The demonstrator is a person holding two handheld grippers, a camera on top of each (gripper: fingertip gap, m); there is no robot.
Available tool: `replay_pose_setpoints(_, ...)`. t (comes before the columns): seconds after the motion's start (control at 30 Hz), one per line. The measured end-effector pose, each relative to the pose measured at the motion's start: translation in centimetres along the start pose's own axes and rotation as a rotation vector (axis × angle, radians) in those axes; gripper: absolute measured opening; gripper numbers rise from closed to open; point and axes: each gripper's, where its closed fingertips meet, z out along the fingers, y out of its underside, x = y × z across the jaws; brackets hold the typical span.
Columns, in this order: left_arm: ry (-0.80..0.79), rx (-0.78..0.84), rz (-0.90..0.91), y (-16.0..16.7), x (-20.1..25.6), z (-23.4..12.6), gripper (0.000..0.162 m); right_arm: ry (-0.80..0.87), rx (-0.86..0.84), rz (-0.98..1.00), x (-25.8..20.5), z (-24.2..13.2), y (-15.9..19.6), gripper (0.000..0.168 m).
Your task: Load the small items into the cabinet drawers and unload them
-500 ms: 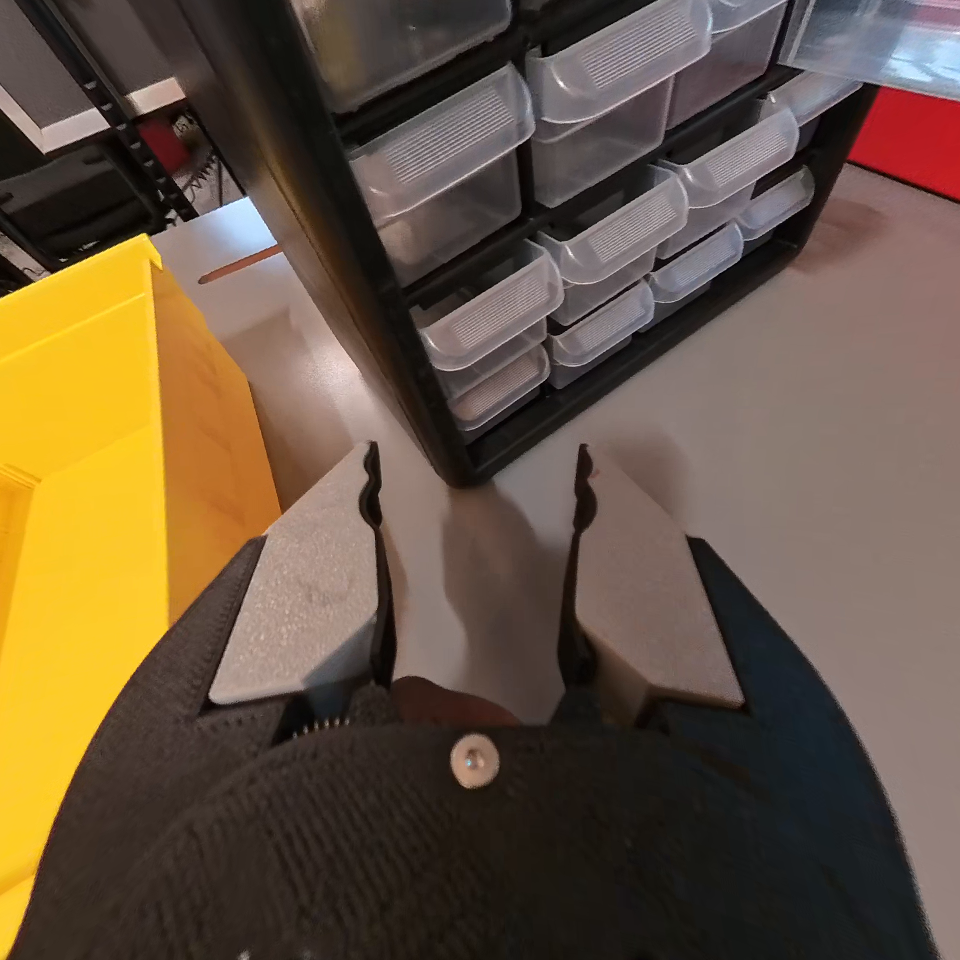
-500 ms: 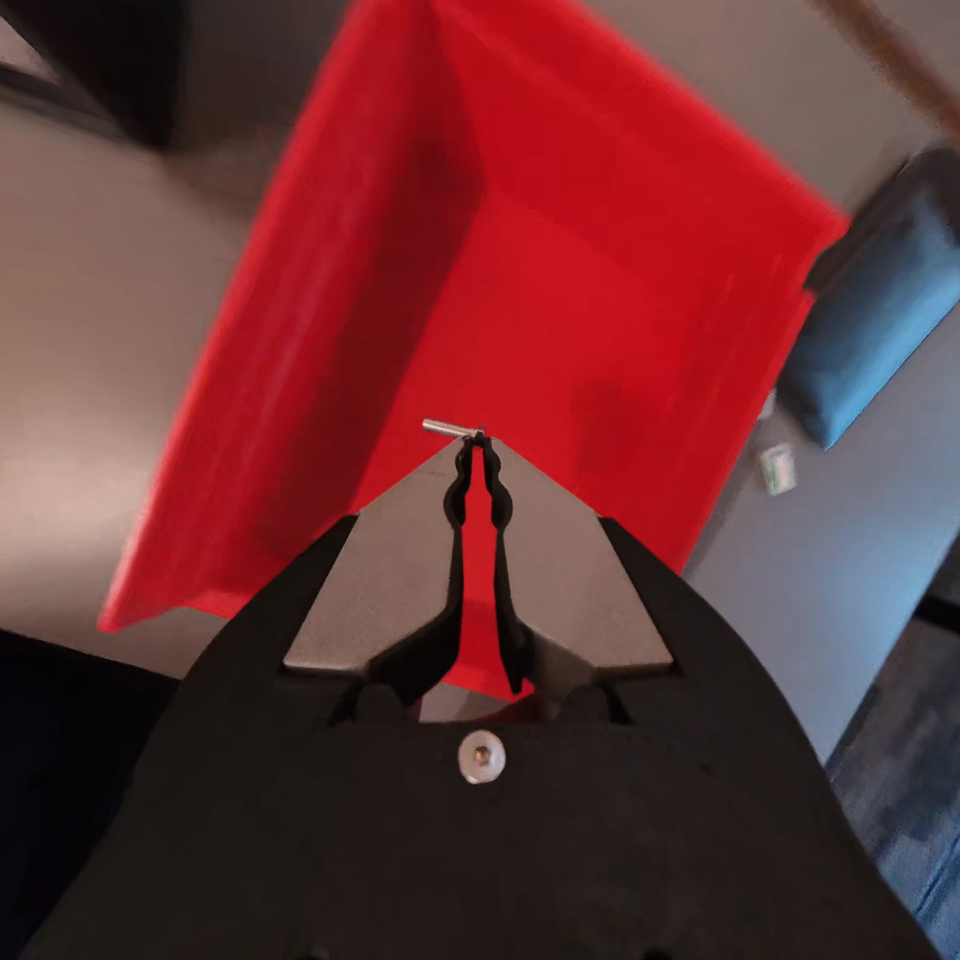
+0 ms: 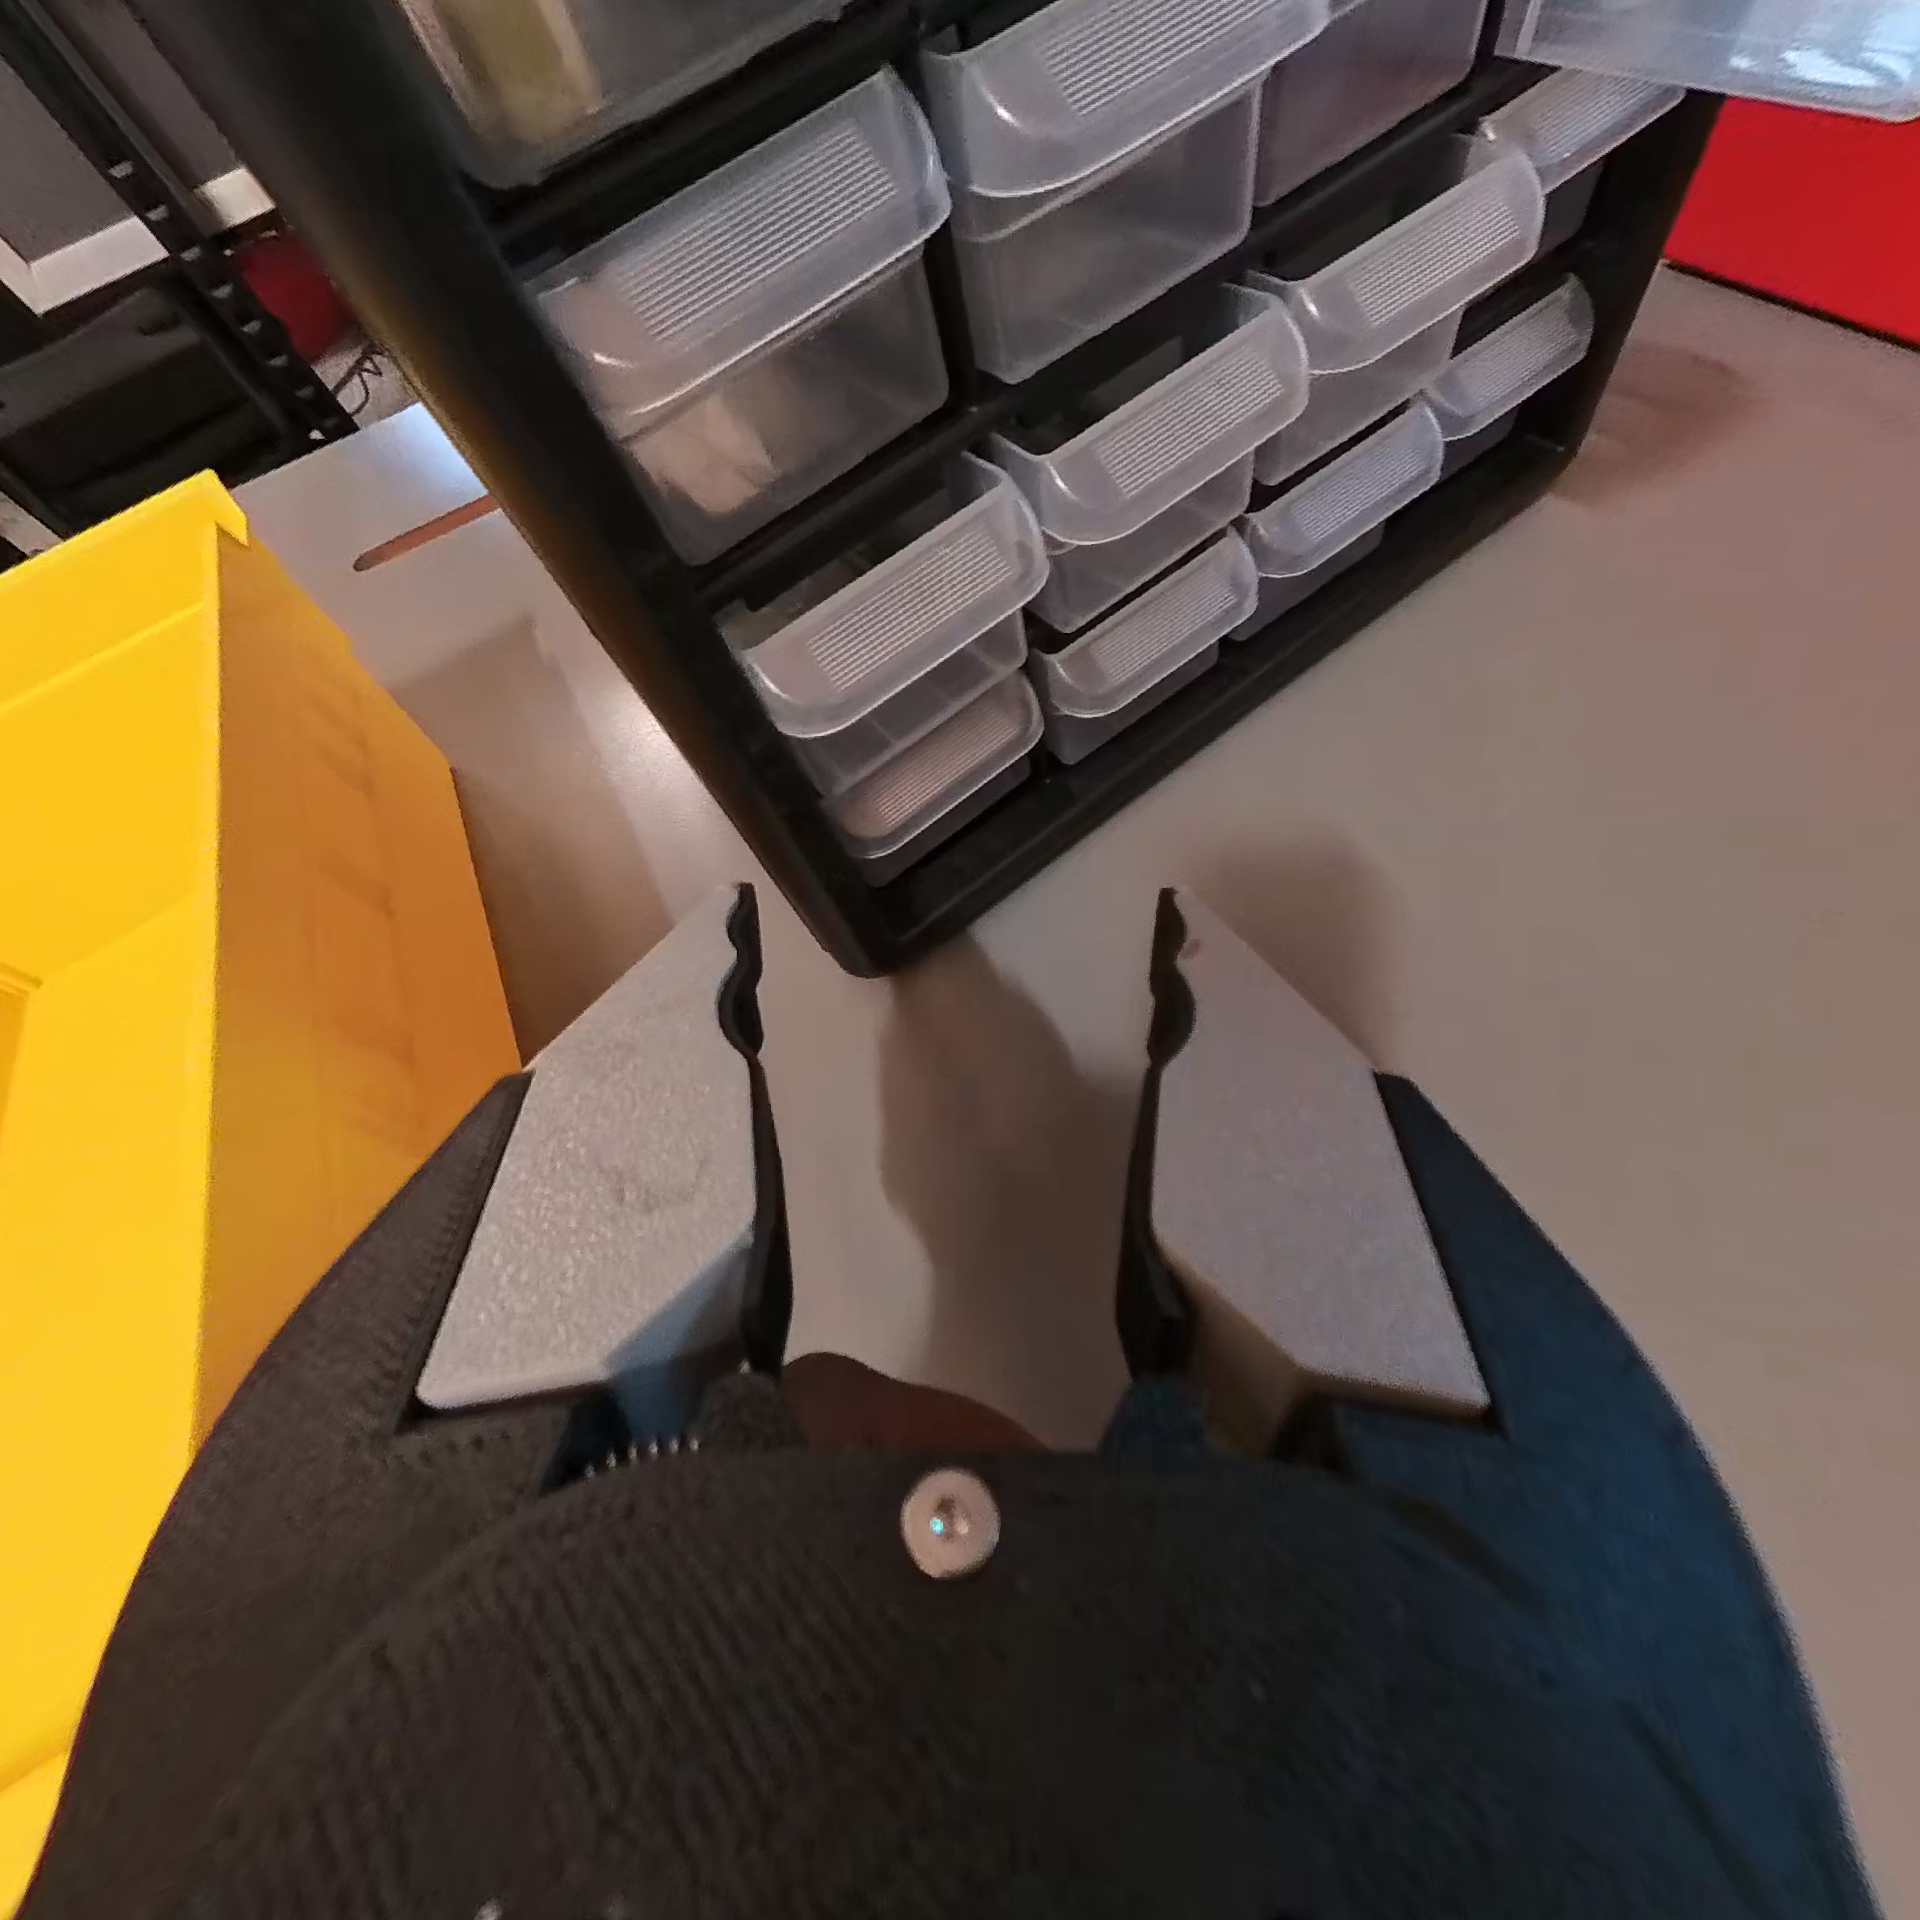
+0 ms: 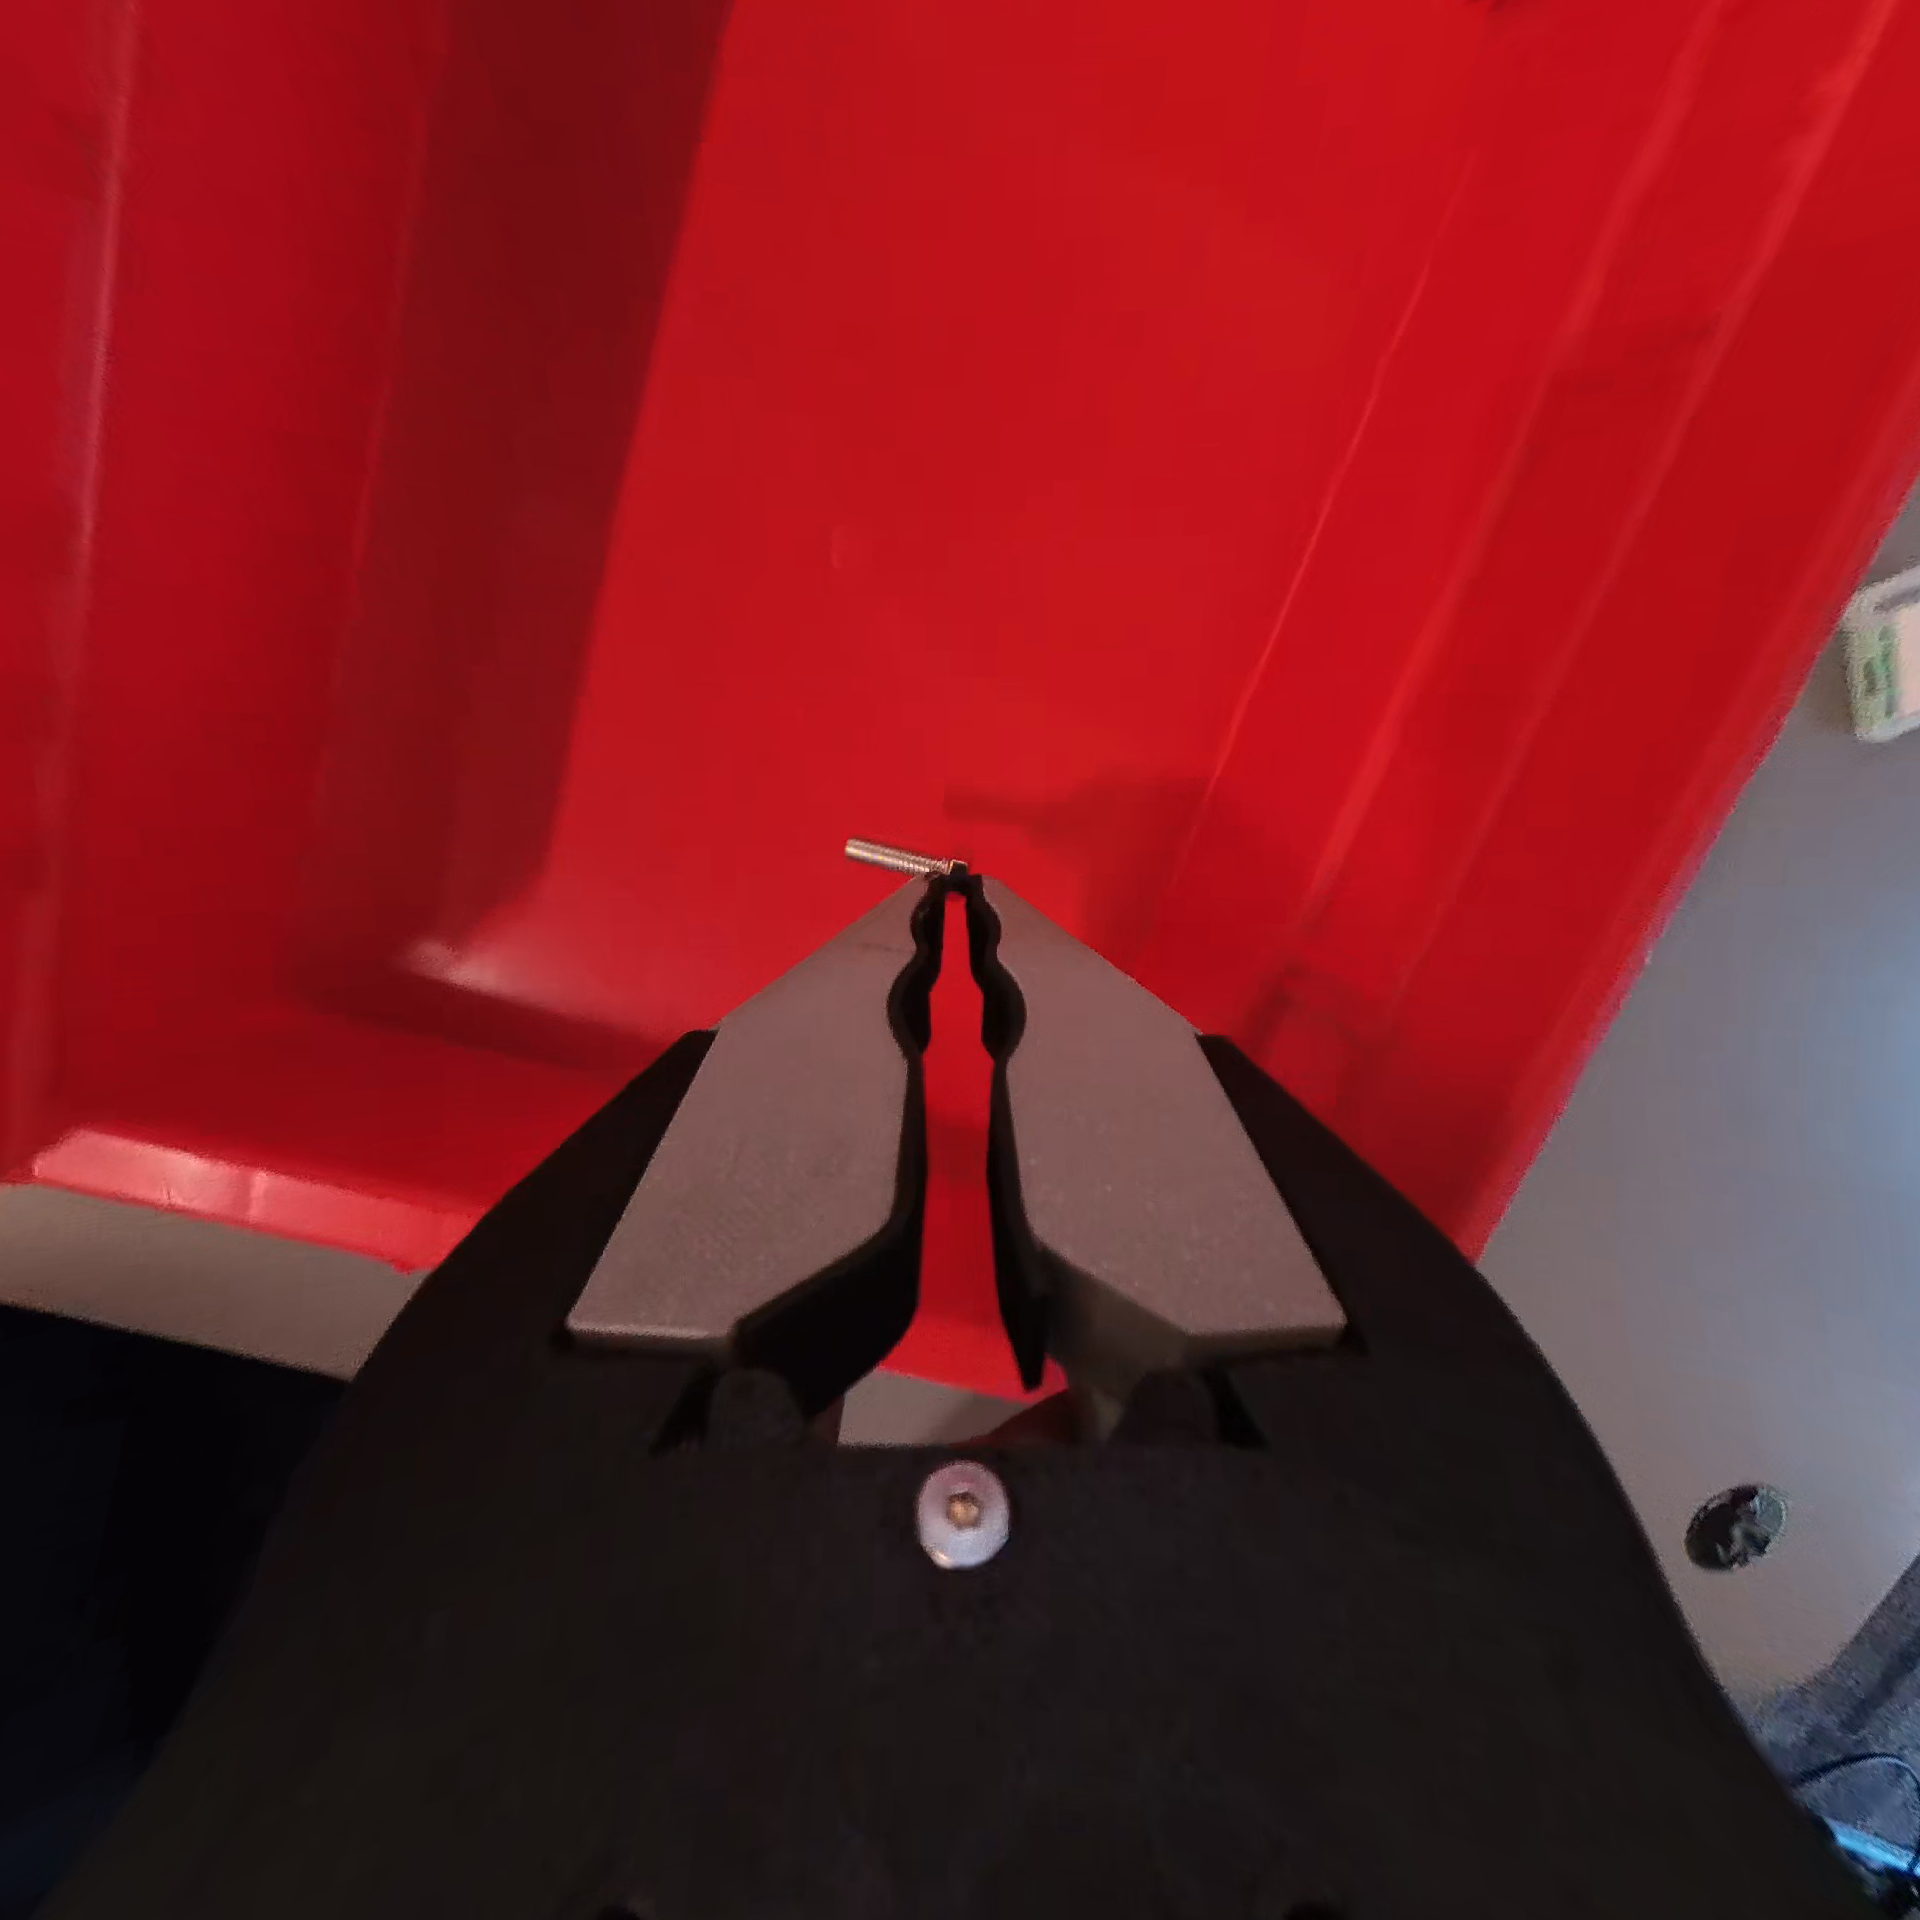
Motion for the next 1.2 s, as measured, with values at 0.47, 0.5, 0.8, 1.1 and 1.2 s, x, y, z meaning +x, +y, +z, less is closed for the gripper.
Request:
replay_pose_setpoints(0.47,-0.010,-0.021,0.000,0.8,-0.6,0.7,0.076,0.067,0.104,-0.064,1.7,4.6,-14.0,0.001)
replay_pose_setpoints(0.5,-0.012,-0.024,-0.002,0.9,-0.7,0.8,0.076,0.072,0.102,-0.058,2.0,5.2,-14.5,0.001)
replay_pose_setpoints(0.8,-0.023,-0.031,-0.025,1.4,-1.8,0.6,0.078,0.036,0.066,0.016,1.9,7.1,-14.1,0.020)
replay_pose_setpoints(1.1,-0.015,-0.007,-0.017,0.5,-1.4,-0.3,0.080,-0.089,0.427,-0.160,-6.7,-7.0,-14.8,0.000)
replay_pose_setpoints(1.2,-0.004,-0.006,-0.025,0.4,-1.2,-0.2,0.080,-0.265,0.395,-0.385,-14.8,-8.8,-12.2,0.000)
